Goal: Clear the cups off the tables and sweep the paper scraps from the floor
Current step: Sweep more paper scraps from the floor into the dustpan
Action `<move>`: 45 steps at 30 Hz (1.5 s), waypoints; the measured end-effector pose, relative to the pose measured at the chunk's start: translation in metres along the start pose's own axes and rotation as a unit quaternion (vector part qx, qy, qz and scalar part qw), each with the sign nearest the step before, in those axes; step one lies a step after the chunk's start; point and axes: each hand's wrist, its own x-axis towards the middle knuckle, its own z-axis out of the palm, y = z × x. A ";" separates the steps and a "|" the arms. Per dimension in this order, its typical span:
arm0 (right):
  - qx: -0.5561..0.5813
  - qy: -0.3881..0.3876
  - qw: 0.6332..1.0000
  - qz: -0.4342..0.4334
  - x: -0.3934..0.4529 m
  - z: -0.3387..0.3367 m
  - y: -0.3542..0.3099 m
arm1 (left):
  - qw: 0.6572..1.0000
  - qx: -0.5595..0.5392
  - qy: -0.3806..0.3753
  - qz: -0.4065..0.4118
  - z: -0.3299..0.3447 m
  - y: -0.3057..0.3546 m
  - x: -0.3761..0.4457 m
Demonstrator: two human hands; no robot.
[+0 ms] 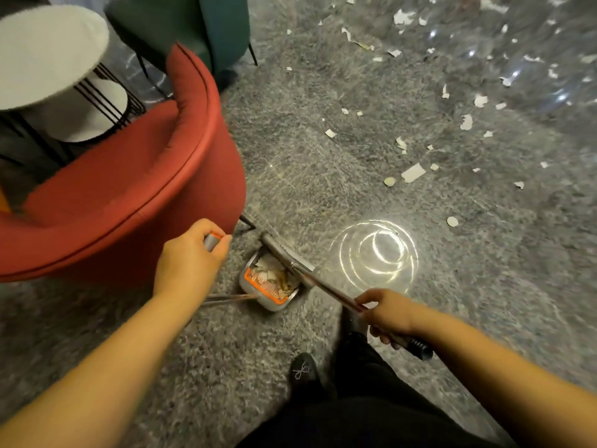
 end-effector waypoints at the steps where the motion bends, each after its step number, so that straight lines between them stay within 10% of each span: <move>1: 0.014 0.010 1.000 0.001 -0.002 -0.004 0.004 | 1.000 -0.007 0.001 0.010 0.000 0.008 0.001; 25: 0.281 0.143 0.949 0.006 0.002 -0.322 0.092 | 0.978 0.063 -0.002 0.198 0.126 0.332 0.161; 45: 0.405 0.198 0.891 0.056 0.076 -0.492 0.094 | 0.962 0.134 -0.079 0.226 0.217 0.443 0.348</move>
